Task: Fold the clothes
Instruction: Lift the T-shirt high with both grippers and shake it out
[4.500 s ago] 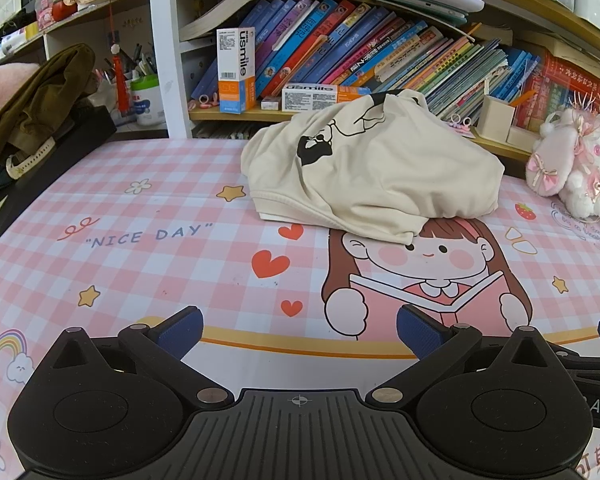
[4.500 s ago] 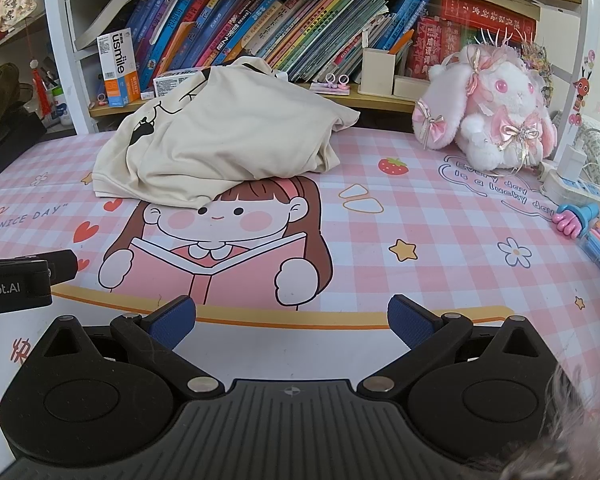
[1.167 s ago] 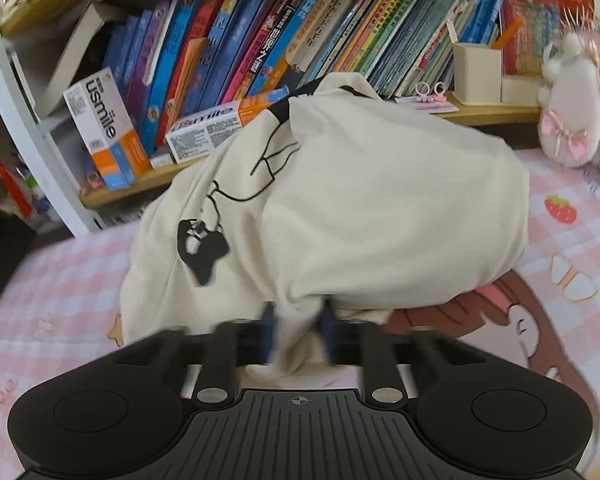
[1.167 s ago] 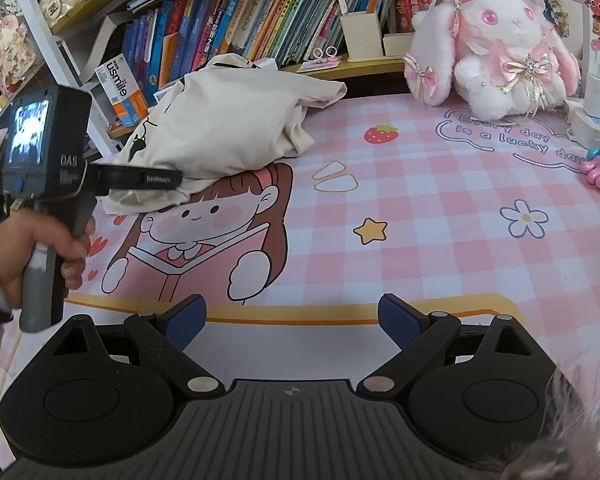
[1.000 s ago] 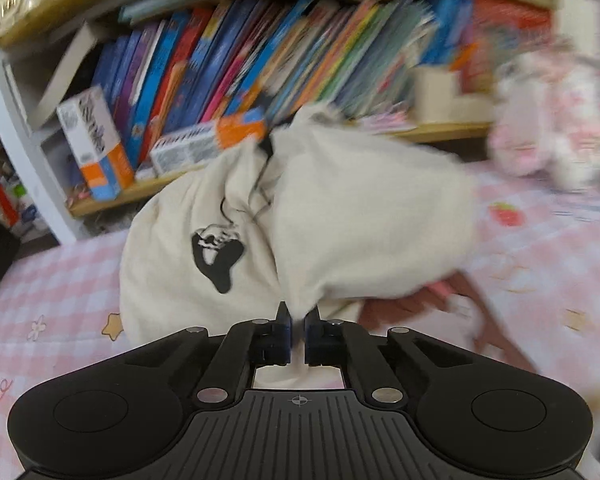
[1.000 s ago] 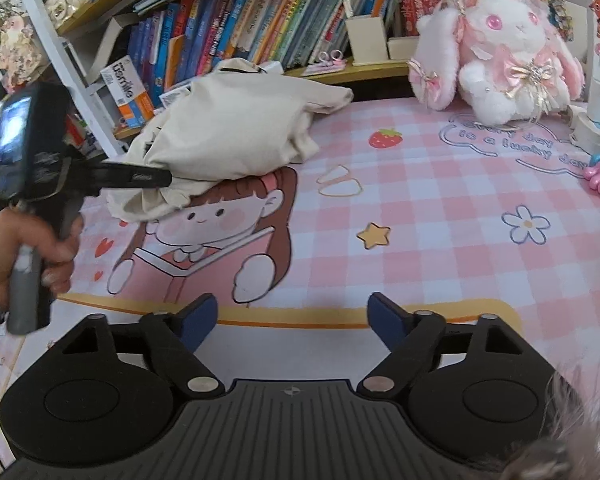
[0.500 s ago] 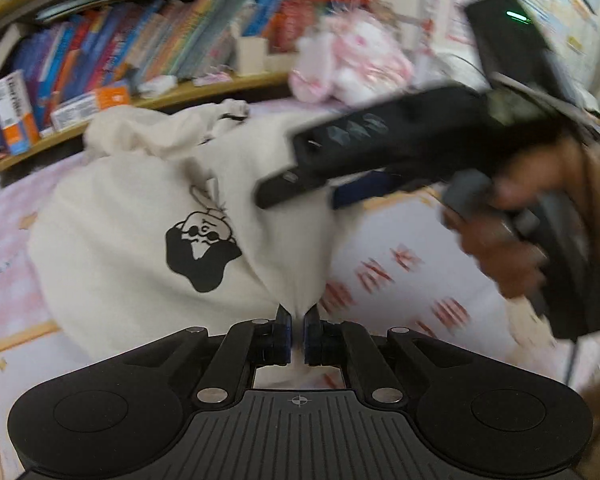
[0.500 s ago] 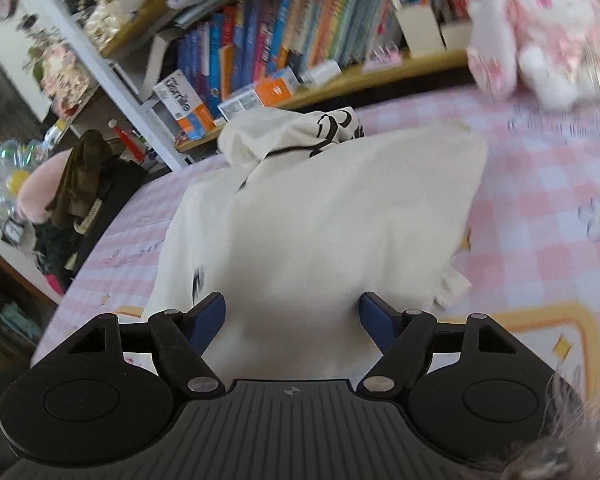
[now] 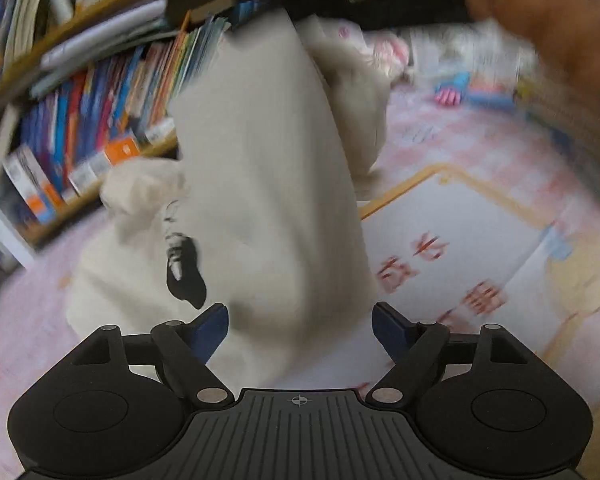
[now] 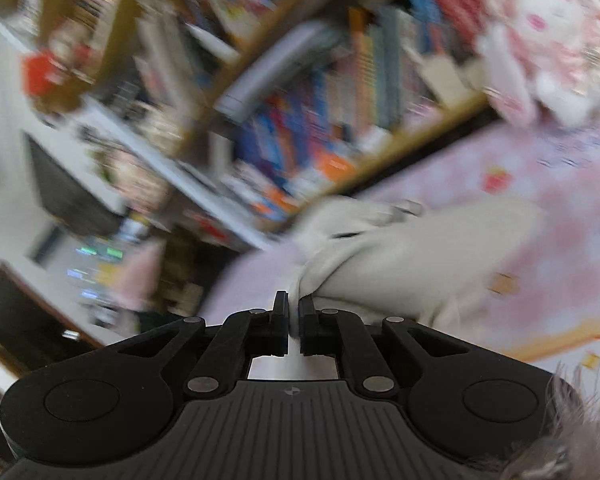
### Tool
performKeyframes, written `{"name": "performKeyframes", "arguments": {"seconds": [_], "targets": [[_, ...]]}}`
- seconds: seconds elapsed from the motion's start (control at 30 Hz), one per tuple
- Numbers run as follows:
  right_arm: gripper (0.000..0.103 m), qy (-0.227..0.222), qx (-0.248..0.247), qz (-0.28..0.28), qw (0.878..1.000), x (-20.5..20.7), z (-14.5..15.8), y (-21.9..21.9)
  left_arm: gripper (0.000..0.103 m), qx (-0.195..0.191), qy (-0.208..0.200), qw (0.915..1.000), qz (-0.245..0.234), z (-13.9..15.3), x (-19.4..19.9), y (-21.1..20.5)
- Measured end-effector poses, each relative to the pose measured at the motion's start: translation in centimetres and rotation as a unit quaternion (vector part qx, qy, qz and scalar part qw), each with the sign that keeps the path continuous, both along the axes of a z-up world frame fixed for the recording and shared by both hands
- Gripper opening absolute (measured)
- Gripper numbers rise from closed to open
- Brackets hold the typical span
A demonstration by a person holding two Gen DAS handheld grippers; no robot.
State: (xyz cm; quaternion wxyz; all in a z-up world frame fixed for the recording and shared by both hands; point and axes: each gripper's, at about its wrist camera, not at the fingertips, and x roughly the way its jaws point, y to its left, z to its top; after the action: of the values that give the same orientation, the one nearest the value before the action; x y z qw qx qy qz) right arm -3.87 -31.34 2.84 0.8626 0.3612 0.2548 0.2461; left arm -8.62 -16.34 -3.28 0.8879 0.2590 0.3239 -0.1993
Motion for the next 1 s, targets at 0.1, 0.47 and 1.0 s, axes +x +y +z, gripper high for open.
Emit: {"name": "performKeyframes", "arguments": {"seconds": [0.1, 0.47, 1.0], "targets": [[0.005, -0.035, 0.038, -0.005, 0.999, -0.4, 2.3, -0.9, 0.043, 0.020, -0.023, 0.9994, 0.018, -0.1, 0.7, 0.7], [0.004, -0.125, 0.079, -0.087, 0.985, 1.6, 10.3, -6.9, 0.007, -0.251, -0.136, 0.9561, 0.066, 14.8, 4.9, 8.7], [0.004, -0.402, 0.045, -0.084, 0.911, -3.0, 27.3, -7.0, 0.007, -0.515, -0.199, 0.8332, -0.032, 26.1, 1.3, 15.3]]}}
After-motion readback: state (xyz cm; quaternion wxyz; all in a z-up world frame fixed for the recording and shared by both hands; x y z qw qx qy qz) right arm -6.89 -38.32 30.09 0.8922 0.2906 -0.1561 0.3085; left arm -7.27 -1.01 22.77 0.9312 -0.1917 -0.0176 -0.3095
